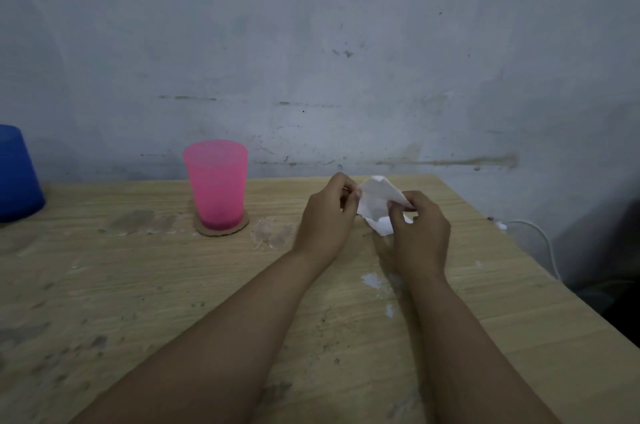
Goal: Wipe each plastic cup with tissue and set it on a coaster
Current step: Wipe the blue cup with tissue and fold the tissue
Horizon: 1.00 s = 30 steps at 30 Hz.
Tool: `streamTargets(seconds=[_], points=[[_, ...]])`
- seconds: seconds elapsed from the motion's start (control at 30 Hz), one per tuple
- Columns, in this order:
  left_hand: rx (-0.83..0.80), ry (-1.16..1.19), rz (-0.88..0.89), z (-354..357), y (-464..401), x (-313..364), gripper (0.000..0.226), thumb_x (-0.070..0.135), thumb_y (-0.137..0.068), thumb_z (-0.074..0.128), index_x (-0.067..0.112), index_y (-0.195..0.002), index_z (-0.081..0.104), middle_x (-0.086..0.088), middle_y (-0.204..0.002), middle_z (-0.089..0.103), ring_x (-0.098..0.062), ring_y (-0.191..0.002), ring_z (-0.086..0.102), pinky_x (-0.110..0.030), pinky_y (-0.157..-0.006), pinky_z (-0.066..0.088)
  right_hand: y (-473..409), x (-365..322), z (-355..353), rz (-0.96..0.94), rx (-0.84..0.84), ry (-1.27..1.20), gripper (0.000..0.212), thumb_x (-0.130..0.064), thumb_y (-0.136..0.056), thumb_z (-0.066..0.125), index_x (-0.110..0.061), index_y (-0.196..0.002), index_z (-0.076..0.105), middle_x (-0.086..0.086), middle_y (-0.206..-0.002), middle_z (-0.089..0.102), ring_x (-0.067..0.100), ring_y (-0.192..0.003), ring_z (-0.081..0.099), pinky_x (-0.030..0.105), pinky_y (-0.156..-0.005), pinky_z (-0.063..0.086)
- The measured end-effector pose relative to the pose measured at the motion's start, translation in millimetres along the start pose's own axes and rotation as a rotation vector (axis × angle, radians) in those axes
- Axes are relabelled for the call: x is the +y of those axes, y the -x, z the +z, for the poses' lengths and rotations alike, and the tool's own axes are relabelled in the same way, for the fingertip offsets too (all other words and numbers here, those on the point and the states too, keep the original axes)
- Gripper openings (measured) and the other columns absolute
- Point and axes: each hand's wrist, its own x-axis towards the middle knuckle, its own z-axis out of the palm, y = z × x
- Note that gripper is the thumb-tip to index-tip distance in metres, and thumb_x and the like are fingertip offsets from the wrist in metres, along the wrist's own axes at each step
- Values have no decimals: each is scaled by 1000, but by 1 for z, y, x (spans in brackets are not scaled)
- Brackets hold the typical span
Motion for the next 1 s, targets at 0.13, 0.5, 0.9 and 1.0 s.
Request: streamTargets(seconds=[0.13,0.5,0.9,1.0], points=[[40,215,-124,-6,7,17,9,18,-96,50,23,-100,57,-4,-82,69,-13,-69,68,-31,-67,51,2,-25,-10,62,1,-208,11,-13,-86,56,-18,-81,65,-3,-79,65,16,-79,59,24,-65,44],[79,328,-233,-90,44,55,10,18,-90,63,8,-86,65,-10,-76,69,-22,-66,70,-30,-62,51,25,-110,-14,322,-216,-699,19,-1,-84,52,-13,-85,67,10,-84,67,29,-80,62,43,-72,49],[330,199,-285,-275,101,42,12,19,-92,60,10,-90,67,-2,-80,69,-10,-64,68,-19,-56,51,125,-251,78,324,-438,-766,23,1,-85,46,-11,-80,65,12,-75,66,22,-61,62,30,-54,51],[391,120,-311,-314,109,23,12,17,-93,57,10,-87,65,-1,-78,68,-9,-63,68,-19,-57,50,142,-269,107,378,-459,-743,22,-3,-87,46,-13,-81,64,10,-82,65,28,-72,61,33,-59,55]])
